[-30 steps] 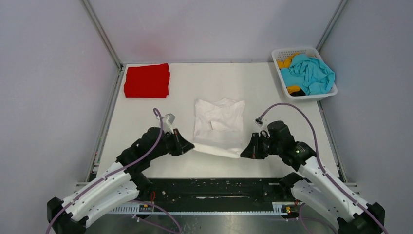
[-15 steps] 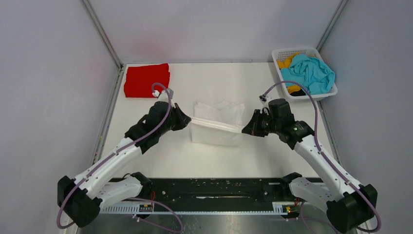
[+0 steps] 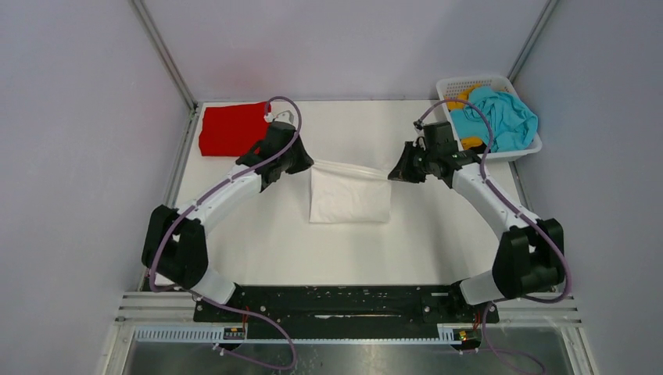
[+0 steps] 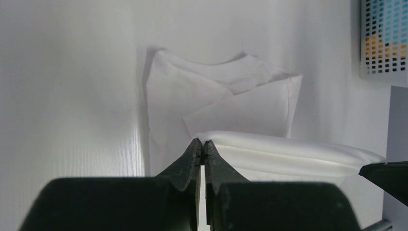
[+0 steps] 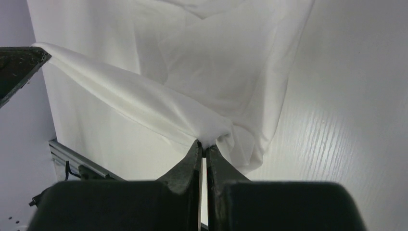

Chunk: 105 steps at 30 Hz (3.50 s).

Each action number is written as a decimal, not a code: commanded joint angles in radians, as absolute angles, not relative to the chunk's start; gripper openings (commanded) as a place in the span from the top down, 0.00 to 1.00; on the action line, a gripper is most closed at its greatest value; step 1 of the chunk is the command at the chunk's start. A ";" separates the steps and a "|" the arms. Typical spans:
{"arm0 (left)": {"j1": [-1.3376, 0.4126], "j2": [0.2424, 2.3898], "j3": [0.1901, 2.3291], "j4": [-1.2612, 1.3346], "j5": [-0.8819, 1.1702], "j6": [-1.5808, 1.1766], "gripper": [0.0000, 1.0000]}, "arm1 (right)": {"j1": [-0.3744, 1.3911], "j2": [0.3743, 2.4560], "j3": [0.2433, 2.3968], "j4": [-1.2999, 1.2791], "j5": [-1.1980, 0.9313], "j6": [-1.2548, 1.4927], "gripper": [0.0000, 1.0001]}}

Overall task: Fold and stack the t-shirts
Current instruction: Fold the long partially folded tshirt into a neat square, then smooth out wrinkles on the folded tshirt, then put the neatly folded tshirt into the corner of the board with the left arm

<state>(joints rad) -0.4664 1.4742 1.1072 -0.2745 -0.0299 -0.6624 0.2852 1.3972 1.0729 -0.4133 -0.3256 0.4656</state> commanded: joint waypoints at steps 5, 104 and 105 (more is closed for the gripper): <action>-0.406 1.731 1.346 -0.248 -0.084 -0.589 1.00 | 0.208 1.640 1.241 -0.345 -0.314 0.426 0.97; -0.305 2.080 1.922 -0.344 -0.823 0.312 1.00 | 0.270 0.985 0.568 0.051 0.227 0.492 0.01; -0.297 2.086 1.948 -0.355 -0.822 0.317 1.00 | 0.270 0.993 0.573 0.051 0.217 0.490 0.00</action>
